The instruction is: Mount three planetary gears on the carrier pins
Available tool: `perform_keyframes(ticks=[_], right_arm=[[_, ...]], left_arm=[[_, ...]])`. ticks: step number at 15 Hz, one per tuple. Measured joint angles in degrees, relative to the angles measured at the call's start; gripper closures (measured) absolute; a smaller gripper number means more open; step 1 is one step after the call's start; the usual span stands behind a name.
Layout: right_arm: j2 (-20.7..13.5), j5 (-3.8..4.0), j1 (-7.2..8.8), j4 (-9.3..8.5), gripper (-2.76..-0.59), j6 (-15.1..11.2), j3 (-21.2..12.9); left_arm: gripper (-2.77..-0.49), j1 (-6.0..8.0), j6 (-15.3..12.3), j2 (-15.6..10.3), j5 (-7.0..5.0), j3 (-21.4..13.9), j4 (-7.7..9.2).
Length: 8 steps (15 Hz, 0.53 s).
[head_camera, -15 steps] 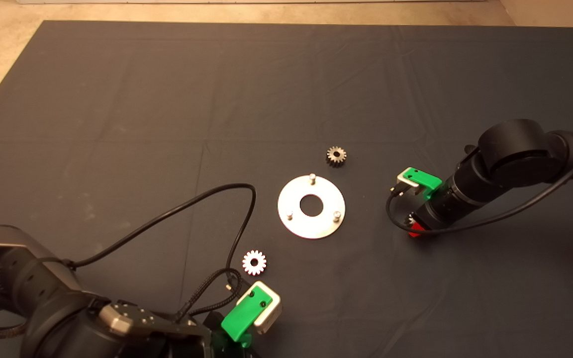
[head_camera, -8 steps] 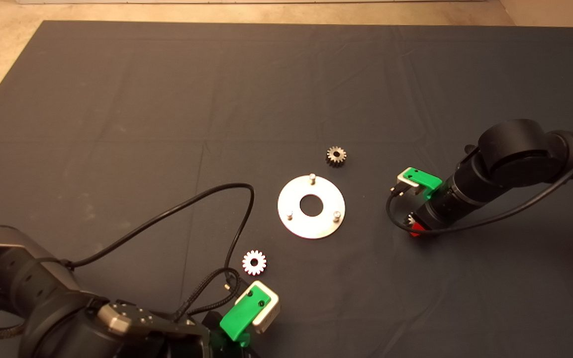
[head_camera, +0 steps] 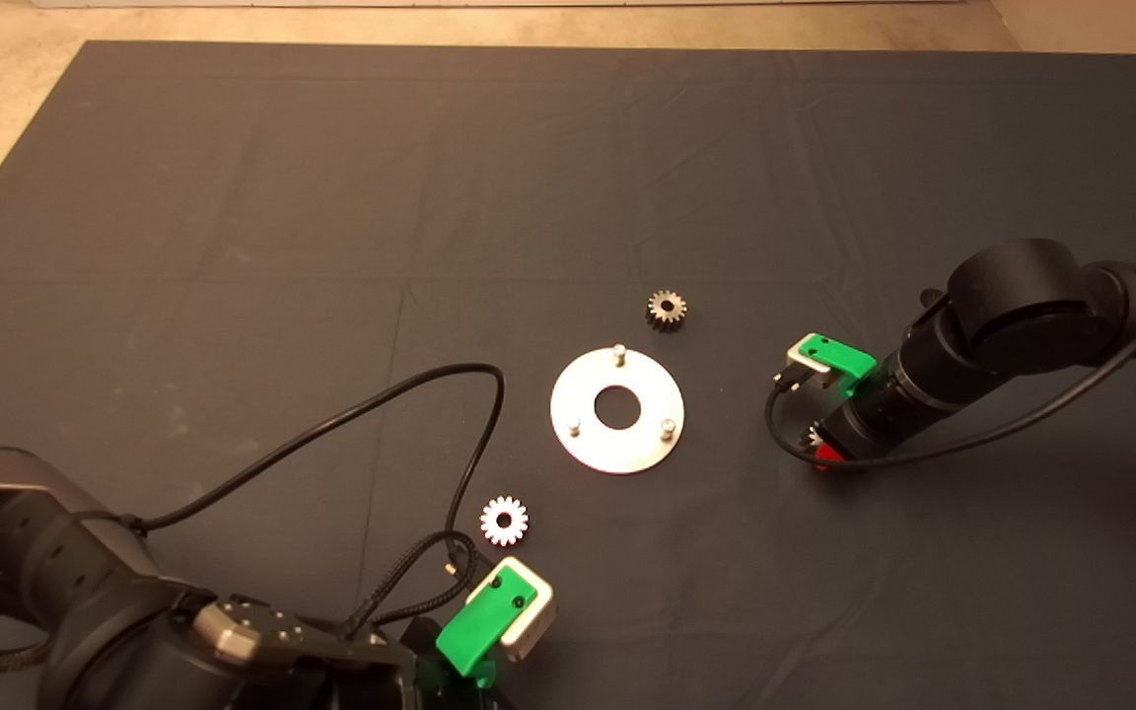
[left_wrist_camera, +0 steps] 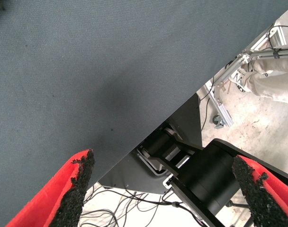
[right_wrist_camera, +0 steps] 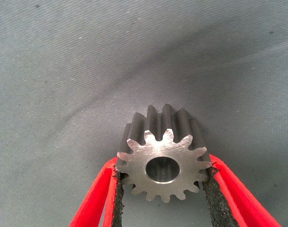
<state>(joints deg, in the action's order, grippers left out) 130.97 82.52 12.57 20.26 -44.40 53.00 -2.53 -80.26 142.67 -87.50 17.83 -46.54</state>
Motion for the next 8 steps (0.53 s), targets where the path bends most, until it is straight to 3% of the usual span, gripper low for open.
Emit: perform_keyframes(ticks=[8], right_arm=[[0.0,-0.07,-0.94,0.0,-0.92,0.0,-4.3]], left_arm=[[-2.07,0.0,0.0,-0.1,0.01,0.0,0.0]])
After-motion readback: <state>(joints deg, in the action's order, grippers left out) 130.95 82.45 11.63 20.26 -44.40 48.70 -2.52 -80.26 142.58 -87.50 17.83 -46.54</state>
